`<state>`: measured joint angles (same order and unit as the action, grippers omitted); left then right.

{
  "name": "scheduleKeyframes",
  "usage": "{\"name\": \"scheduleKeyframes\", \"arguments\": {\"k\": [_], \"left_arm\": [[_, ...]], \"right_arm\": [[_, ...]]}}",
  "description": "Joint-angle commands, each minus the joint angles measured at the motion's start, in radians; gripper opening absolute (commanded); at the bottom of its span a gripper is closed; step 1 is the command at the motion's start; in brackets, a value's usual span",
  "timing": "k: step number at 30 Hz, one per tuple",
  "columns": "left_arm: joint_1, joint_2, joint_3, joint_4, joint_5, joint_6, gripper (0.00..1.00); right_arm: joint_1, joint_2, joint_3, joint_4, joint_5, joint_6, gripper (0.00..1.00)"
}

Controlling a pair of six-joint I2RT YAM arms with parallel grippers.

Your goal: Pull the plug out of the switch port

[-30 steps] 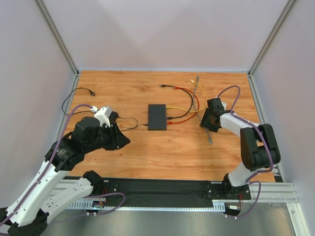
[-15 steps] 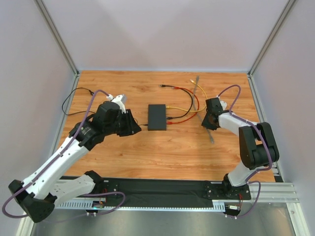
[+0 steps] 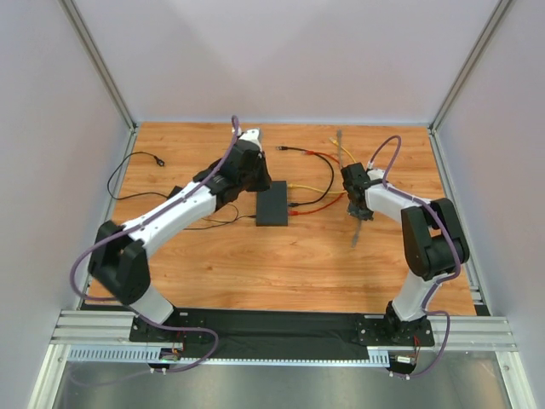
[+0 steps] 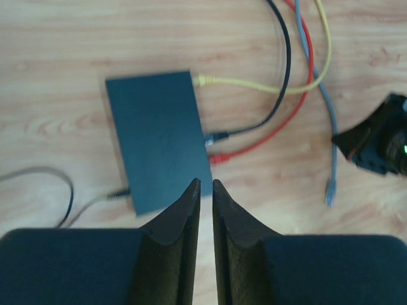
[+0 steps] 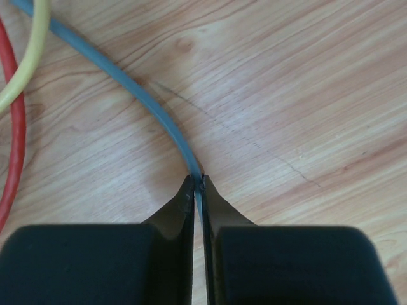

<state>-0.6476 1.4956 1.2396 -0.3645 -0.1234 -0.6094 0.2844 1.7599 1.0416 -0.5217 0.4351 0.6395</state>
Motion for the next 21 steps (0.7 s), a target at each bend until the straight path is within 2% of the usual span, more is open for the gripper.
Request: {"name": "scheduleKeyframes", "arguments": {"k": [1,4,9,12,13,16,21], "left_arm": [[-0.003,0.136,0.122,0.177,-0.050,0.089,0.19],[-0.001,0.236,0.144,0.278,-0.081,0.112,0.17],[0.000,0.267,0.107,0.326,-0.119,0.120,0.16],[-0.001,0.275,0.055,0.358,-0.055,0.112,0.15],[-0.001,0.278,0.041,0.358,-0.035,0.114,0.15],[-0.001,0.290,0.050,0.300,0.017,0.120,0.15],[0.011,0.285,0.040,0.276,0.073,0.134,0.15]], "right_arm": [[-0.016,0.027,0.050,-0.054,0.136,0.040,0.01],[-0.025,0.016,0.041,-0.055,0.145,0.055,0.00],[-0.042,-0.020,0.023,-0.038,0.163,0.014,0.06],[-0.054,-0.031,0.012,-0.017,0.113,-0.029,0.20],[-0.054,-0.037,0.008,-0.012,0.110,-0.037,0.28],[-0.053,-0.080,-0.006,-0.017,0.059,-0.058,0.39],[-0.028,-0.212,0.008,-0.095,0.028,-0.087,0.48]]}}
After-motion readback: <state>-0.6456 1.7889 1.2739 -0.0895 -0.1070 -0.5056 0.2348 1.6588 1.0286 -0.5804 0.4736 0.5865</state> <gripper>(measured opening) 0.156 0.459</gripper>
